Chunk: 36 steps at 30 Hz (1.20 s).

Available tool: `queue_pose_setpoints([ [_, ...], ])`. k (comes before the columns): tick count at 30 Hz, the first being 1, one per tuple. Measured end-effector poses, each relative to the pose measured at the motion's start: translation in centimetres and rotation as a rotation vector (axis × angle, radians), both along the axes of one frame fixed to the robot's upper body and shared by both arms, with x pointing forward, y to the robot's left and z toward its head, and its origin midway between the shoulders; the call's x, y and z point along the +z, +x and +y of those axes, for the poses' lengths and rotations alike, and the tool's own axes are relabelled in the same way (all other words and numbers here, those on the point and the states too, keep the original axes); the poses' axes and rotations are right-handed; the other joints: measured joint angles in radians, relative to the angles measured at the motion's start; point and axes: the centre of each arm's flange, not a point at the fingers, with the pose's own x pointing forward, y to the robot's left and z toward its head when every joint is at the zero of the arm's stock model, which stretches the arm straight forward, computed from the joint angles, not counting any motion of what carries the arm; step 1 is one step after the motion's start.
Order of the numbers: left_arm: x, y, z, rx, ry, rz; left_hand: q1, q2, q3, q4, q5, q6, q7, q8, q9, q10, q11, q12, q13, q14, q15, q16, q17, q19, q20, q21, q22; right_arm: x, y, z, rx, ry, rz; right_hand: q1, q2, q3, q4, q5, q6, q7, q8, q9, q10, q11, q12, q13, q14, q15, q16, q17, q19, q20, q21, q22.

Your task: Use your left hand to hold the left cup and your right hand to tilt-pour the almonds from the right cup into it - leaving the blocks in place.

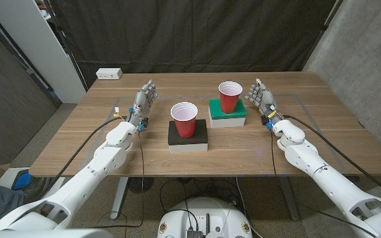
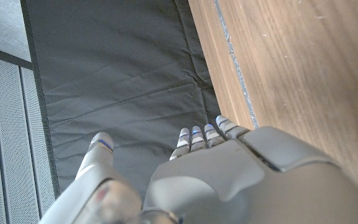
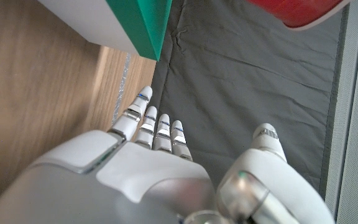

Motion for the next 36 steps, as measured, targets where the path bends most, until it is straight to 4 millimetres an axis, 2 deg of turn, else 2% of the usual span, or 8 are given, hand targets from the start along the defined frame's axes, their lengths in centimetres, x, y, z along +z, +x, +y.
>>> queue_pose_setpoints([
  [2,-0.3,-0.2,0.1,0.002,0.0,-0.002,0.0,0.0,0.0,0.0,0.0,0.009,0.002,0.0,0.0,0.009,-0.002,0.002,0.0,0.013,-0.004,0.004,0.0,0.002,0.001,0.0,0.0,-0.1,-0.1,0.1,0.002,0.008,0.001,0.0,0.0,0.003,-0.003,0.0,0.003,0.003,0.004,0.005,0.006,0.005,0.002,-0.002,0.006,0.001,0.002,0.0,0.004,-0.001,0.004,0.0],
  [6,-0.7,-0.6,0.4,0.013,-0.001,-0.011,0.006,0.006,0.006,-0.006,0.0,0.064,0.001,0.011,0.0,0.065,-0.012,0.018,0.0,0.076,-0.012,0.015,0.0,0.055,0.003,0.01,0.0,-0.3,-0.5,0.4,0.002,0.019,0.001,0.023,0.013,0.009,-0.009,0.0,0.04,0.006,0.015,0.005,0.04,-0.001,0.013,-0.003,0.035,-0.006,0.017,-0.002,0.033,-0.004,0.011,0.0],
  [11,-1.0,-1.0,0.8,0.044,0.004,-0.026,0.057,0.021,0.025,-0.025,0.007,0.16,-0.003,0.019,0.0,0.153,-0.029,0.031,0.0,0.166,-0.029,0.018,0.0,0.144,-0.001,0.022,0.0,-0.2,-1.0,0.5,-0.017,0.013,-0.003,0.048,0.024,0.022,-0.013,-0.009,0.087,0.014,0.026,0.005,0.084,-0.014,0.022,-0.007,0.073,-0.022,0.029,-0.008,0.069,-0.013,0.015,0.005],
  [16,-1.0,-1.7,1.4,0.11,0.03,-0.045,0.096,0.025,0.041,-0.033,0.011,0.227,-0.01,0.027,0.0,0.211,-0.037,0.034,0.0,0.236,-0.032,0.022,0.0,0.2,-0.002,0.026,0.005,-0.1,-1.2,0.2,-0.078,-0.016,0.0,0.069,0.034,0.033,-0.017,-0.016,0.132,0.017,0.038,0.005,0.131,-0.023,0.029,-0.007,0.121,-0.034,0.044,-0.011,0.109,-0.023,0.023,0.005],
  [20,-0.7,-2.3,1.7,0.156,0.061,-0.059,0.114,0.028,0.05,-0.033,0.011,0.244,-0.013,0.027,0.0,0.227,-0.042,0.04,0.0,0.256,-0.034,0.022,0.0,0.214,-0.002,0.026,0.005,0.5,-2.0,0.0,-0.153,-0.075,-0.022,0.08,0.036,0.037,-0.02,-0.016,0.147,0.016,0.038,0.004,0.143,-0.029,0.029,-0.007,0.131,-0.038,0.048,-0.012,0.126,-0.026,0.023,0.005],
  [30,0.8,-3.6,2.2,0.346,0.208,-0.086,0.145,0.021,0.061,-0.036,0.015,0.268,-0.015,0.027,0.0,0.255,-0.049,0.04,0.0,0.282,-0.034,0.022,0.0,0.237,-0.004,0.026,0.004,1.4,-2.9,0.0,-0.366,-0.253,-0.089,0.105,0.037,0.041,-0.024,-0.016,0.143,0.013,0.031,0.004,0.134,-0.038,0.024,-0.007,0.121,-0.047,0.043,-0.012,0.123,-0.031,0.023,0.005],
  [34,1.9,-4.3,1.6,0.33,0.231,-0.115,0.161,0.016,0.063,-0.038,0.015,0.278,-0.015,0.029,0.0,0.263,-0.056,0.04,0.0,0.287,-0.032,0.022,0.0,0.246,-0.001,0.026,0.004,1.3,-2.9,-0.4,-0.467,-0.318,-0.109,0.111,0.032,0.043,-0.026,-0.016,0.143,0.013,0.031,0.004,0.136,-0.041,0.024,-0.007,0.12,-0.048,0.043,-0.016,0.123,-0.031,0.023,0.005],
  [36,1.9,-4.1,1.9,0.462,0.344,-0.114,0.169,0.014,0.066,-0.041,0.015,0.281,-0.012,0.032,0.0,0.271,-0.056,0.04,0.0,0.295,-0.034,0.022,0.0,0.252,-0.004,0.026,0.004,2.0,-3.4,0.2,-0.52,-0.409,-0.153,0.117,0.039,0.046,-0.029,-0.016,0.139,0.009,0.031,0.004,0.136,-0.051,0.024,-0.007,0.117,-0.051,0.043,-0.017,0.123,-0.031,0.023,0.005],
])
